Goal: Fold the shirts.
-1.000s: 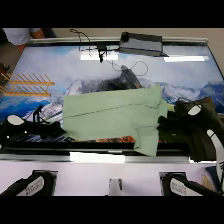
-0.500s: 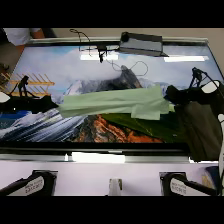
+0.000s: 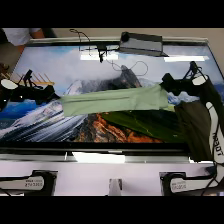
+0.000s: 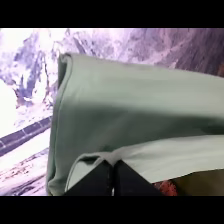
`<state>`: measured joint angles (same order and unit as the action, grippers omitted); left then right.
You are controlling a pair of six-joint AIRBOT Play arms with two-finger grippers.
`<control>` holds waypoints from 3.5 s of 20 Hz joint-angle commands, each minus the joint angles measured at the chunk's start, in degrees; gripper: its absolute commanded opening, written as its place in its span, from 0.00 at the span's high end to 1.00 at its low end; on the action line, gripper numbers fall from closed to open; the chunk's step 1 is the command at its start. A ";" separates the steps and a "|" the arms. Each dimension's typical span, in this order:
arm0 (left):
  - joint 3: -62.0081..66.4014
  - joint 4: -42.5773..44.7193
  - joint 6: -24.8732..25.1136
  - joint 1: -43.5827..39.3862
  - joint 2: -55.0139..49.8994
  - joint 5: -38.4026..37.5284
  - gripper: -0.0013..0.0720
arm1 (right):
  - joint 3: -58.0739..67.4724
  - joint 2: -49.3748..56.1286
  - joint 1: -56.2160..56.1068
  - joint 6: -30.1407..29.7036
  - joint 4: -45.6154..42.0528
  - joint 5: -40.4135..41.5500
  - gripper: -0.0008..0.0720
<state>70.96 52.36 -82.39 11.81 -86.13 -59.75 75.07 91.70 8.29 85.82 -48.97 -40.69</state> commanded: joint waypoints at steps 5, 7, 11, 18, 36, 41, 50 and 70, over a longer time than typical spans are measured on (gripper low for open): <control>2.67 -1.42 -1.95 -0.44 -7.67 -0.02 0.19 | 1.66 4.74 -2.43 -0.26 -0.72 3.50 0.31; 3.17 -4.00 -1.88 -0.31 -7.78 -1.60 0.07 | 1.66 3.06 -2.36 -3.34 -4.83 2.54 0.12; 7.45 -3.98 -0.13 -0.02 -5.75 -7.98 0.08 | 1.64 0.76 -2.38 8.70 -30.71 -4.11 0.03; 9.62 -4.02 0.26 -0.07 2.29 -9.11 0.08 | 1.64 7.21 -2.45 5.03 -22.25 -14.01 0.03; -0.70 -11.58 0.92 -30.56 -0.50 12.17 0.93 | 2.47 -9.51 -2.45 6.56 -10.71 -26.82 0.96; -0.66 -31.80 0.96 -42.27 -10.75 22.29 0.93 | 2.47 -19.89 -2.45 6.60 -10.69 -34.80 0.96; -0.66 -46.75 10.54 -54.18 -16.76 25.99 0.93 | 2.47 -28.44 -2.45 5.53 -10.64 -39.71 0.96; -1.01 -9.20 7.08 -7.08 43.78 1.14 0.93 | 2.45 4.72 -42.25 16.39 5.62 1.38 0.09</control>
<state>70.04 40.75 -75.26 2.85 -48.49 -56.23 77.47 91.48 -32.18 100.31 -50.46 -43.35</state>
